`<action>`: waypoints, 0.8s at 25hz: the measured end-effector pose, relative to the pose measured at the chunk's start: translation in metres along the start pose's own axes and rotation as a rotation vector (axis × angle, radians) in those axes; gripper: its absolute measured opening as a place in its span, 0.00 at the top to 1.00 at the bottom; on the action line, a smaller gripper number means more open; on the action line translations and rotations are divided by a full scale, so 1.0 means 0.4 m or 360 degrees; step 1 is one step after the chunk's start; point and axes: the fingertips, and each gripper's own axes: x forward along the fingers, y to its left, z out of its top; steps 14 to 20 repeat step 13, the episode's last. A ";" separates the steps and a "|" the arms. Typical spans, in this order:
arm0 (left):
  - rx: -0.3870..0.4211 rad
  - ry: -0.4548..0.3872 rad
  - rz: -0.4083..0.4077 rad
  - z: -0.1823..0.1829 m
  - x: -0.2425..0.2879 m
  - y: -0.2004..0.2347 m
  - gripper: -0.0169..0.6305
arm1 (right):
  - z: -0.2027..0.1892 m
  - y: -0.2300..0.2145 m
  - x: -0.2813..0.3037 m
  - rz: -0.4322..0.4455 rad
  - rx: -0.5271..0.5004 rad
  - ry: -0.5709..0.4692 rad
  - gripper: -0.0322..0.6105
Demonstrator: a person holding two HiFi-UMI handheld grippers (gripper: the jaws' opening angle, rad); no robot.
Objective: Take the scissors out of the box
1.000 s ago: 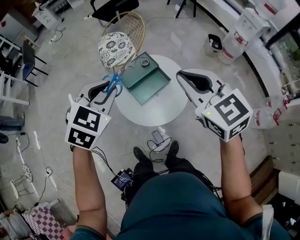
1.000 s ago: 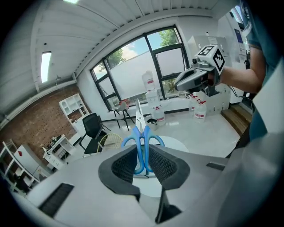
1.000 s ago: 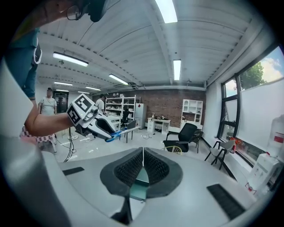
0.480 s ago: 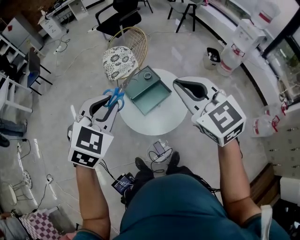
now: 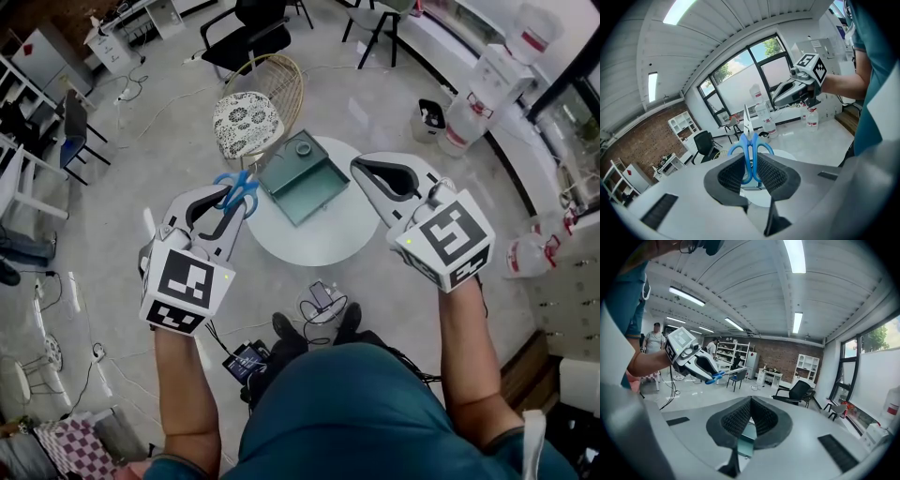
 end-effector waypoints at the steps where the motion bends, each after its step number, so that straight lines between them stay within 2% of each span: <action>1: 0.0000 0.0000 0.0001 -0.001 -0.003 -0.001 0.82 | 0.003 0.002 -0.002 -0.0004 -0.0002 0.0000 0.89; 10: -0.0005 0.0005 -0.0002 -0.027 -0.042 -0.016 0.82 | 0.011 0.052 -0.017 -0.0005 -0.0005 0.0007 0.89; 20: -0.0005 0.0012 -0.0003 -0.032 -0.041 -0.025 0.82 | 0.000 0.058 -0.023 0.0001 -0.0008 0.0016 0.89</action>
